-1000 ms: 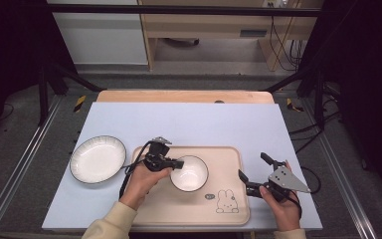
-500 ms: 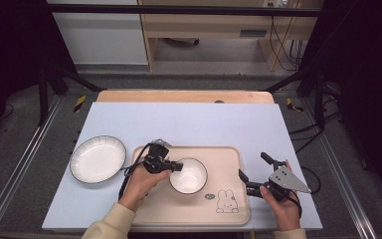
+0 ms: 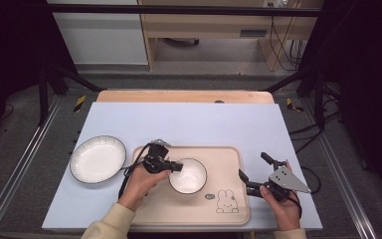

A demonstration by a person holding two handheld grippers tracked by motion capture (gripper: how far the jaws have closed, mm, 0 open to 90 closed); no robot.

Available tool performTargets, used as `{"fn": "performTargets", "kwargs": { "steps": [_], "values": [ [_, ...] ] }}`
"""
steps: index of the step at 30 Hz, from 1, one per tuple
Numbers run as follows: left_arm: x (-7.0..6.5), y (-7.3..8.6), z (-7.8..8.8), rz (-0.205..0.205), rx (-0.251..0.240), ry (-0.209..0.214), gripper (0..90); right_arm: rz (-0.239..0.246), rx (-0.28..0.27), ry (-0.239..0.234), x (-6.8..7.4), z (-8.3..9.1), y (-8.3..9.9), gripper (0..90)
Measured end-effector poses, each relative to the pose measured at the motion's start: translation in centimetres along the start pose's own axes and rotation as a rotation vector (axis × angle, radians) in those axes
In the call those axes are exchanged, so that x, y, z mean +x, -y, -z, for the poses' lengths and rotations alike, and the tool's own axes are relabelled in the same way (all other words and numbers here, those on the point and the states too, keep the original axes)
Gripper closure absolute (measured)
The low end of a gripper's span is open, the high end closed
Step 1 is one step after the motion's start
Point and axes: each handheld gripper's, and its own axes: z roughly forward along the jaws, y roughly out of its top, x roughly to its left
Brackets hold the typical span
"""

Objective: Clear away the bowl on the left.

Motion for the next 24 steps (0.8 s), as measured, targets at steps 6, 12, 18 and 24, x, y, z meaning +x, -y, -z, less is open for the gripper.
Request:
{"fn": "performTargets", "kwargs": {
  "steps": [6, 12, 18, 24],
  "values": [
    [0.03, -0.01, -0.03, -0.001, 0.001, 0.003, 81.2, -0.001, 0.002, -0.002, 0.04, -0.05, 0.01, 6.1],
    [0.08, -0.01, -0.09, -0.009, -0.002, 0.009, 80.8, -0.001, 0.007, -0.002, 0.05, -0.06, 0.02, 6.1],
    [-0.19, 0.1, 0.08, -0.05, 0.002, -0.009, 75.2, 0.003, 0.013, -0.006, 0.12, -0.13, 0.03, 6.1],
    [-0.72, 0.24, 0.16, -0.112, -0.001, -0.047, 60.8, 0.002, 0.016, -0.007, 0.17, -0.18, 0.03, 6.1]
  ]
}}
